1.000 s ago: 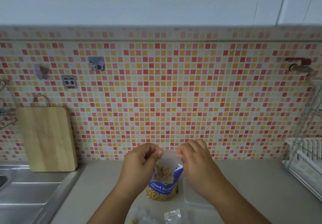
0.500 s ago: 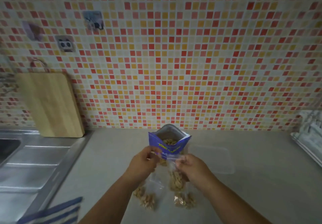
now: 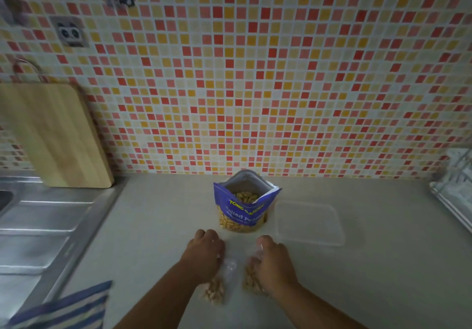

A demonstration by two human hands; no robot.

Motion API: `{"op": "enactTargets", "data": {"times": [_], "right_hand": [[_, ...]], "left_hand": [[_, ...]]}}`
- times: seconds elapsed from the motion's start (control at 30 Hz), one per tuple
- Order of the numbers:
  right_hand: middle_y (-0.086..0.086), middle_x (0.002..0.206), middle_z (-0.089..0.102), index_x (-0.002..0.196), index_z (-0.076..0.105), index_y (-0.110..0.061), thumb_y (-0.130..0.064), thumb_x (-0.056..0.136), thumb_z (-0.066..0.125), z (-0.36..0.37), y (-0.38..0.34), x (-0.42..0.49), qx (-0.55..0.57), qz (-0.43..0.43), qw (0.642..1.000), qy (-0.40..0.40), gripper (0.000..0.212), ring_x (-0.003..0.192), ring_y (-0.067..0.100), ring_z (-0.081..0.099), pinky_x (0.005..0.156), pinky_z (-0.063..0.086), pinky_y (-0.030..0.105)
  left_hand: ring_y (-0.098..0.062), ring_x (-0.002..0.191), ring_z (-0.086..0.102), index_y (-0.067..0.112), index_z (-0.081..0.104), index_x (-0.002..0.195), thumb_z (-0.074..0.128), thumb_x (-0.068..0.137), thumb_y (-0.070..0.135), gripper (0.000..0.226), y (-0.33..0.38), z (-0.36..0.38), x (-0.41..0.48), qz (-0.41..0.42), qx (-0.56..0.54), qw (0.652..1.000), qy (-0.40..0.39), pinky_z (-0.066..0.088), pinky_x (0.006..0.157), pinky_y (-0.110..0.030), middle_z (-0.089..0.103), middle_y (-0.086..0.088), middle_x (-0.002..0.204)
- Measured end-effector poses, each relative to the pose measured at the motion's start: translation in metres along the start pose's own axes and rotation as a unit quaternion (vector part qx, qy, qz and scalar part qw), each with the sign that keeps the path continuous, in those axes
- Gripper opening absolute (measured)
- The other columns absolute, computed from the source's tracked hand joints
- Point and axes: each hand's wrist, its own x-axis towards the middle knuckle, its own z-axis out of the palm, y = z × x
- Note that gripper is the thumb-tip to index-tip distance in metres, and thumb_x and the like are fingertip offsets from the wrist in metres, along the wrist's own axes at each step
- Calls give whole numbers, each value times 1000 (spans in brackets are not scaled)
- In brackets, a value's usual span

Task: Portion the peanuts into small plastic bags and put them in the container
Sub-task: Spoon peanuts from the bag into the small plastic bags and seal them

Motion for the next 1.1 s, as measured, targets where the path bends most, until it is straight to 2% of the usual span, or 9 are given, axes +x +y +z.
{"op": "enactTargets", "data": {"times": [0.07,0.17,0.23,0.3,0.43,0.57,0.7,0.9,1.1], "right_hand": [[5,120,57,127,52,-20,-37,78,62,0,1,0,-5,-50,998,48,53,112,27,50,97,41,32],[-4,116,59,117,63,-25,-59,67,52,-4,-7,-1,42,-122,992,10,61,109,19,46,95,37,23],[-10,105,66,107,68,-28,-49,78,56,-9,-16,-5,67,-157,985,-12,38,101,12,45,86,35,16],[-15,87,65,94,71,-24,-29,86,59,-17,-24,-8,99,-180,978,32,15,91,7,43,74,33,9],[-14,77,54,84,68,-17,-24,85,58,-46,-35,-12,144,-203,961,117,13,83,7,45,67,30,4],[-14,71,55,77,67,-18,-27,82,54,-77,-49,-16,145,-233,949,154,16,76,16,54,66,39,20],[-13,77,58,84,67,-21,-24,89,57,-111,-65,-24,130,-258,942,170,11,89,18,53,76,46,31],[-10,87,63,90,67,-19,-29,89,59,-147,-84,-33,101,-279,937,182,12,93,12,43,79,35,24],[-13,83,54,83,60,-14,-16,88,58,-162,-92,-35,87,-299,928,205,6,91,11,42,72,29,9]], "left_hand": [[-25,99,52,23,61,92,53,81,29,15,1,-10,-1,7,-32,999,-16,49,85,-34,63,-3,102],[-23,92,59,21,60,90,50,82,26,14,3,-25,-6,20,-125,992,-26,44,75,-27,68,-4,93],[-19,82,61,22,61,86,50,80,26,13,7,-38,-12,33,-175,984,-16,43,70,-23,67,0,85],[-8,74,58,25,61,82,56,82,21,7,11,-54,-17,36,-224,974,4,44,70,-19,64,7,80],[-1,67,54,22,64,85,67,82,20,5,18,-85,-28,0,-337,938,88,43,66,-13,64,8,74],[-8,66,56,15,69,81,69,82,21,7,26,-112,-31,-32,-429,891,145,49,68,-31,69,-10,78],[-23,68,59,16,68,78,66,85,21,9,38,-137,-31,-22,-433,881,188,51,72,-42,68,-17,79],[-11,60,54,28,64,73,61,88,16,19,63,-165,-36,33,-402,882,243,41,56,-14,66,-7,70],[-1,51,50,19,62,75,59,89,11,16,77,-182,-40,65,-379,880,280,38,51,-8,54,8,54]]}}
